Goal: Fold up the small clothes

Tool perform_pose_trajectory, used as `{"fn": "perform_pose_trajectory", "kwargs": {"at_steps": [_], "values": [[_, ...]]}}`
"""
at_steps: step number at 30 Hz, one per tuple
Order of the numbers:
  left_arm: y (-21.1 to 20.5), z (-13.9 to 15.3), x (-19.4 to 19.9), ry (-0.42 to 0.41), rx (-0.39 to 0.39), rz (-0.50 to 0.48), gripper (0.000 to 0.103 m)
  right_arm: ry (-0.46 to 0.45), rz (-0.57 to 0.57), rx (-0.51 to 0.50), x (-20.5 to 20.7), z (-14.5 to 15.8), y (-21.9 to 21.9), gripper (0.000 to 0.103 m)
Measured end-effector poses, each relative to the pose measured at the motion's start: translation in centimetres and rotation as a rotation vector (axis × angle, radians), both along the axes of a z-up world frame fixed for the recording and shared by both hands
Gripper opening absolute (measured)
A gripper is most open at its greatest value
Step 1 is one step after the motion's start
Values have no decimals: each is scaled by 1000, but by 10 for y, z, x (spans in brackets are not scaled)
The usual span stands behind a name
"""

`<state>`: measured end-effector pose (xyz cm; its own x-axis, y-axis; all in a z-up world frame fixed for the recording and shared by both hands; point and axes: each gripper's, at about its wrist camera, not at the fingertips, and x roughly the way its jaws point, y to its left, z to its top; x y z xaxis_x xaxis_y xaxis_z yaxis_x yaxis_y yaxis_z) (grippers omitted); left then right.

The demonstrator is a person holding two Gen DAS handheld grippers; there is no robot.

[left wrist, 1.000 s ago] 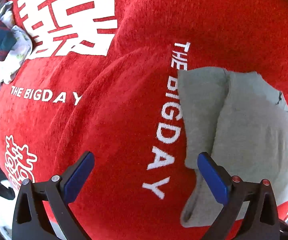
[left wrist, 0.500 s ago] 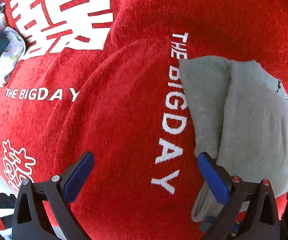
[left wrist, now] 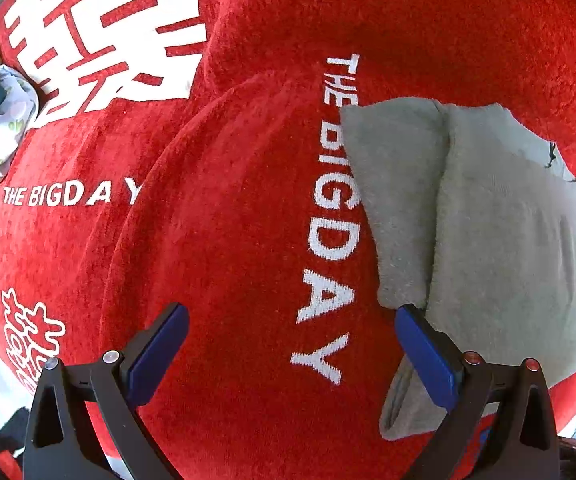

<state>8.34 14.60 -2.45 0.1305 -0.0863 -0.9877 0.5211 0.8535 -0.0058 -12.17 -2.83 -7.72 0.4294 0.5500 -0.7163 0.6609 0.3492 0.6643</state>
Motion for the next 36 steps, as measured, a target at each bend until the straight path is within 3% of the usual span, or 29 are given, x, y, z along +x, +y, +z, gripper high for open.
{"fn": "perform_pose_trajectory", "kwargs": {"at_steps": [12, 26, 32, 36], "values": [[-9, -5, 0, 16, 10, -22, 103, -47, -286, 164, -16, -29, -12, 51], [-11, -14, 2, 49, 7, -23, 103, -66, -340, 187, -21, -32, -6, 57], [-16, -27, 7, 198, -110, 35, 103, -81, -387, 180, -25, -34, -8, 57], [-25, -25, 4, 236, -167, 59, 103, -102, -424, 180, -16, -36, -11, 61]]}}
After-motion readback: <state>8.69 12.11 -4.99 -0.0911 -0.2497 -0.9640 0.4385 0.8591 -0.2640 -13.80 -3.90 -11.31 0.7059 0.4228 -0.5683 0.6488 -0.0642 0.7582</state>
